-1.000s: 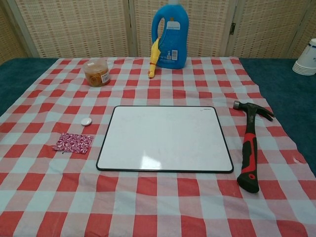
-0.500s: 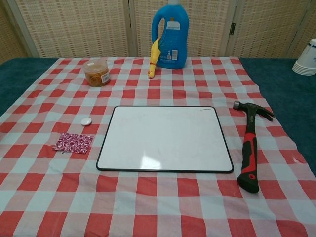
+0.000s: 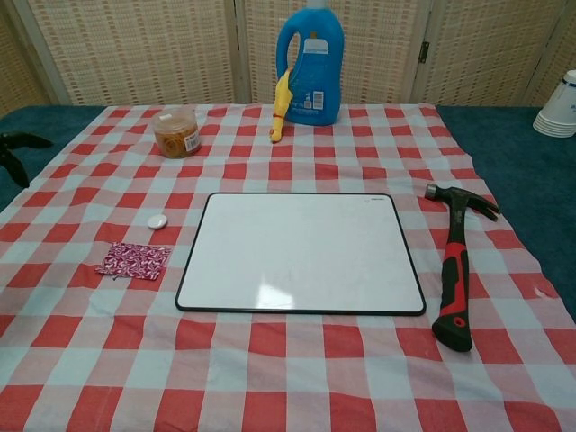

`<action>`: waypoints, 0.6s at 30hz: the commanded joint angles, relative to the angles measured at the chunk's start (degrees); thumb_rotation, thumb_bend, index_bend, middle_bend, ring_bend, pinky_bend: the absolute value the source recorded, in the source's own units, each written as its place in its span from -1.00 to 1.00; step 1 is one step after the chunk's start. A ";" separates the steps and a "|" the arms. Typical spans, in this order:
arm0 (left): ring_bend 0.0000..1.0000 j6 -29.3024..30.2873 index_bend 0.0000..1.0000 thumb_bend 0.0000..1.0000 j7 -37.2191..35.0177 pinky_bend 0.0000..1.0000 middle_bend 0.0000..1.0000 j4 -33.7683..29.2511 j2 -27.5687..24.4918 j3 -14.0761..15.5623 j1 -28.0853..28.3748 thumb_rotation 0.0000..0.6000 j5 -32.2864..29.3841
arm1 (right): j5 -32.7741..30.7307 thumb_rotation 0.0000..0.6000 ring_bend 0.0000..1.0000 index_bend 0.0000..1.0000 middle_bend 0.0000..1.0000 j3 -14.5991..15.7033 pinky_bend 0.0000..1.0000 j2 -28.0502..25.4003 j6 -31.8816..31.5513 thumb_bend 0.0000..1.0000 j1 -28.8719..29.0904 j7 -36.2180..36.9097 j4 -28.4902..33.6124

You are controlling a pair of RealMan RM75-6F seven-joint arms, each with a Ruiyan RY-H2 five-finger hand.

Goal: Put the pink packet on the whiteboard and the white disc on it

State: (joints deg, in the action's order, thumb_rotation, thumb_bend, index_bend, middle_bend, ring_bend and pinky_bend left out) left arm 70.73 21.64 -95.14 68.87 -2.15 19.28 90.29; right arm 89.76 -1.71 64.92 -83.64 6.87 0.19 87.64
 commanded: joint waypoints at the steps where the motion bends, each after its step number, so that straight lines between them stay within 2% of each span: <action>1: 0.70 -6.79 -0.84 -0.57 8.01 0.67 0.49 -6.87 -0.98 -0.84 4.45 1.00 -2.02 | 0.07 1.00 -0.89 -0.89 -0.76 0.03 -0.73 -0.06 0.10 -0.96 0.04 0.19 -0.07; 3: 0.86 -9.94 -0.77 -0.57 8.73 0.79 0.72 -8.57 -0.59 -1.53 6.09 1.00 -4.95 | 0.13 1.00 -0.89 -0.89 -0.76 0.08 -0.73 -0.09 0.24 -0.96 0.10 0.28 -0.09; 5: 0.96 -12.83 -0.70 -0.57 8.91 0.88 0.86 -9.56 -0.06 -2.28 7.57 1.00 -8.42 | 0.15 1.00 -0.89 -0.89 -0.76 0.10 -0.73 -0.13 0.31 -0.96 0.11 0.37 -0.08; 10: 1.00 -20.04 -0.59 -0.57 7.62 0.93 0.94 -12.38 1.38 -4.93 11.82 1.00 -21.78 | 0.48 1.00 -0.89 -0.89 -0.76 0.23 -0.73 -0.32 0.03 -0.96 -0.01 0.69 0.01; 18: 1.00 -14.93 -0.53 -0.57 17.24 0.94 0.97 -14.25 6.97 -5.62 15.46 1.00 -35.68 | 1.18 1.00 -0.89 -0.89 -0.76 0.55 -0.73 -0.55 -0.22 -0.96 -0.10 1.27 -0.05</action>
State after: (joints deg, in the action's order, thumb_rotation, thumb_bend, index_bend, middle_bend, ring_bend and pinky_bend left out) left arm 54.31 35.44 -108.14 73.55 -7.27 32.72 58.64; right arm 90.94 -1.17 64.38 -83.86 6.77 1.45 87.59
